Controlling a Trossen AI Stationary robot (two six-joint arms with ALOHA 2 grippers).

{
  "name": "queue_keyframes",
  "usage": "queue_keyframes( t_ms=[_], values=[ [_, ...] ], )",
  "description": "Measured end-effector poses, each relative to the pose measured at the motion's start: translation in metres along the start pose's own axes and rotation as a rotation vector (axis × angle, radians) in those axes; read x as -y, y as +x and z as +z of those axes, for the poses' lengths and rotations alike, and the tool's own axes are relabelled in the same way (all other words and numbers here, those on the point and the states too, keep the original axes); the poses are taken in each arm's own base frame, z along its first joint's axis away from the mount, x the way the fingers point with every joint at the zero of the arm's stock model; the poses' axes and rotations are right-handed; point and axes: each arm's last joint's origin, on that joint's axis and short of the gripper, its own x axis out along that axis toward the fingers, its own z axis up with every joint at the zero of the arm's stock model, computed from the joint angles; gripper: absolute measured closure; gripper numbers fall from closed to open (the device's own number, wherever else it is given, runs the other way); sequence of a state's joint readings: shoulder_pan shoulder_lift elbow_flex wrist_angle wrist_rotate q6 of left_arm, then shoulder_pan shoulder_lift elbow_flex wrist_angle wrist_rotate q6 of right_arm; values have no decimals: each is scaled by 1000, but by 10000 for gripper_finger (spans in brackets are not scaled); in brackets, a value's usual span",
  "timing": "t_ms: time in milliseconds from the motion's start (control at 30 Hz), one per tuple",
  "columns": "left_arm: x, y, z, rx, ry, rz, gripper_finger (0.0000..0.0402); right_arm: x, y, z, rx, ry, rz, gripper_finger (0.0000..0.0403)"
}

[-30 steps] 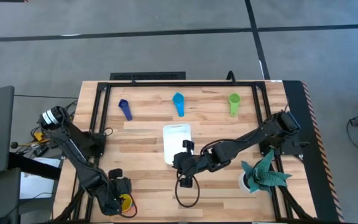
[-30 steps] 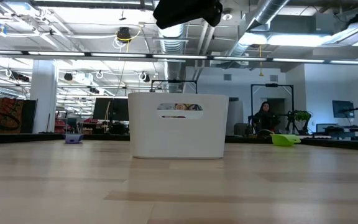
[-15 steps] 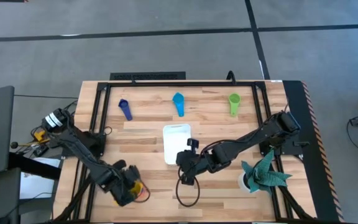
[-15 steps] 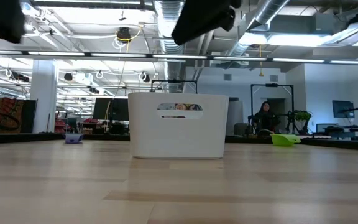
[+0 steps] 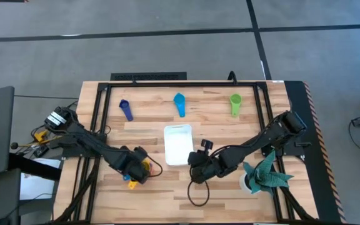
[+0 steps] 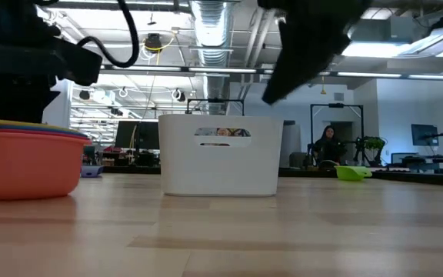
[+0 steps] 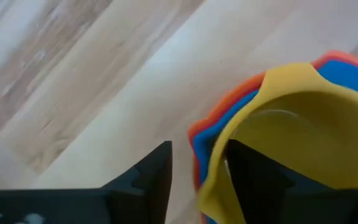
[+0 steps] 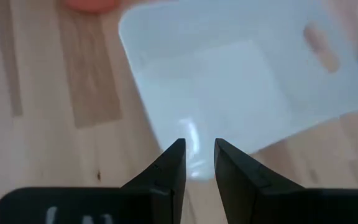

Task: Nest measuring cups in basket
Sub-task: Stack the green nest measuring cup into the yellow nest measuring cup

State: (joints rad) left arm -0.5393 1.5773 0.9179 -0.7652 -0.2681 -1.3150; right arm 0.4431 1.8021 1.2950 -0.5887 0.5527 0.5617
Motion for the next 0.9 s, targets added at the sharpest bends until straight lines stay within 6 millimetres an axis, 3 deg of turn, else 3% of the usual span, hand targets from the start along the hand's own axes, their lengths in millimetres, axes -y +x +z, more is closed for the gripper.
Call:
queue_keyframes(
  t_ms=[167, 333, 467, 700, 900],
  values=[
    [4, -12, 5, 4, 25, -45, 239, -2, 8, -9, 99, 100, 149, 296],
    [-1, -32, 9, 58, 31, -91, 238, -13, 19, 11, 308, 179, 421, 299],
    [-13, -48, 4, 94, 50, -67, 237, -22, 46, 26, 386, 202, 608, 321],
    [-37, -70, -23, 48, 71, 42, 237, -33, 85, 45, 374, 150, 619, 382],
    [-45, -57, -50, 41, 83, 45, 245, -46, 98, 61, 405, 38, 625, 391]
  ],
)
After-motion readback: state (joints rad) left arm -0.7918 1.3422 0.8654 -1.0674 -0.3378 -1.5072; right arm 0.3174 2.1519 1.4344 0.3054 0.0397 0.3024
